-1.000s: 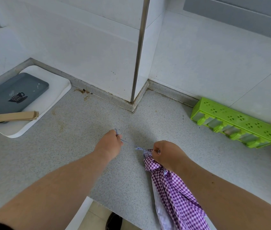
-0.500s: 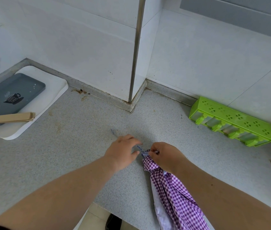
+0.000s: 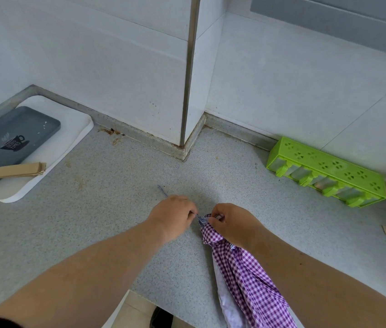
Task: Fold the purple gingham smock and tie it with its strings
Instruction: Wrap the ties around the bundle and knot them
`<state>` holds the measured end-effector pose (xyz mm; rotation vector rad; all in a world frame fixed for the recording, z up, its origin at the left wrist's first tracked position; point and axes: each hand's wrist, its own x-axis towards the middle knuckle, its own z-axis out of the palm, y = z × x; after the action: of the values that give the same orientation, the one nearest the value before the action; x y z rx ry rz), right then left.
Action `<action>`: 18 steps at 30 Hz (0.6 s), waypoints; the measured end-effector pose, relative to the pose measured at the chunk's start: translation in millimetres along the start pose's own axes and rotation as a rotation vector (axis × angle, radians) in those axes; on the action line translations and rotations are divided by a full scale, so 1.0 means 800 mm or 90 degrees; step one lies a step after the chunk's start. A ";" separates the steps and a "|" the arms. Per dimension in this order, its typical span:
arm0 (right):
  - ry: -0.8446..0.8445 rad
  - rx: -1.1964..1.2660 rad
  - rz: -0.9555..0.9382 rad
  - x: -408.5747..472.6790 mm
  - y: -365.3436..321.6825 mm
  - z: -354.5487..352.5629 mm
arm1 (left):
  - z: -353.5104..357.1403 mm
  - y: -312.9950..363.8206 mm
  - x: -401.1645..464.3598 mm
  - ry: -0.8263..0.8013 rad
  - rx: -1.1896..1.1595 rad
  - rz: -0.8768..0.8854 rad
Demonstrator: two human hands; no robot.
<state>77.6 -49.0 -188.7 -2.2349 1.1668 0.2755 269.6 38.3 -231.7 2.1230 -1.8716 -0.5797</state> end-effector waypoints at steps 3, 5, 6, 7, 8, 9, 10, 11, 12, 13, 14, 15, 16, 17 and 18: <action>-0.003 -0.002 0.001 0.001 0.000 0.000 | 0.001 -0.002 -0.001 0.019 -0.016 -0.022; -0.003 -0.002 0.002 0.001 0.001 0.000 | 0.000 -0.004 -0.002 0.022 -0.019 -0.042; -0.004 -0.003 0.002 0.001 0.001 0.000 | 0.000 -0.006 -0.002 0.025 -0.021 -0.052; -0.006 -0.004 0.000 0.001 0.001 0.000 | -0.001 -0.008 -0.001 0.023 -0.024 -0.063; -0.009 -0.006 -0.001 0.002 0.001 0.000 | -0.002 -0.011 -0.001 0.019 -0.026 -0.074; -0.012 -0.007 -0.003 0.002 0.001 0.000 | -0.003 -0.013 -0.001 0.011 -0.025 -0.085; -0.015 -0.009 -0.006 0.002 0.000 -0.001 | -0.004 -0.015 -0.001 0.008 -0.025 -0.096; -0.016 -0.011 -0.009 0.003 -0.001 -0.001 | -0.005 -0.017 -0.002 0.004 -0.029 -0.108; -0.016 -0.013 -0.011 0.003 -0.002 -0.002 | -0.006 -0.017 -0.002 0.004 -0.037 -0.120; -0.017 -0.015 -0.012 0.003 -0.003 -0.003 | -0.007 -0.017 -0.003 0.002 -0.046 -0.133; -0.017 -0.018 -0.012 0.003 -0.005 -0.003 | -0.009 -0.016 -0.004 0.000 -0.062 -0.144; -0.018 -0.021 -0.013 0.003 -0.006 -0.003 | -0.010 -0.016 -0.004 -0.010 -0.082 -0.152; -0.019 -0.023 -0.012 0.003 -0.007 -0.003 | -0.012 -0.014 -0.005 -0.032 -0.110 -0.150; -0.021 -0.022 -0.009 0.003 -0.007 -0.003 | -0.012 -0.011 -0.006 -0.062 -0.136 -0.145; -0.021 -0.021 -0.005 0.004 -0.007 -0.002 | -0.011 -0.007 -0.006 -0.093 -0.170 -0.137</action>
<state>83.7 -49.4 -186.2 -2.2539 1.1427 0.3296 278.4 43.5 -225.9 2.1634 -1.5382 -0.9969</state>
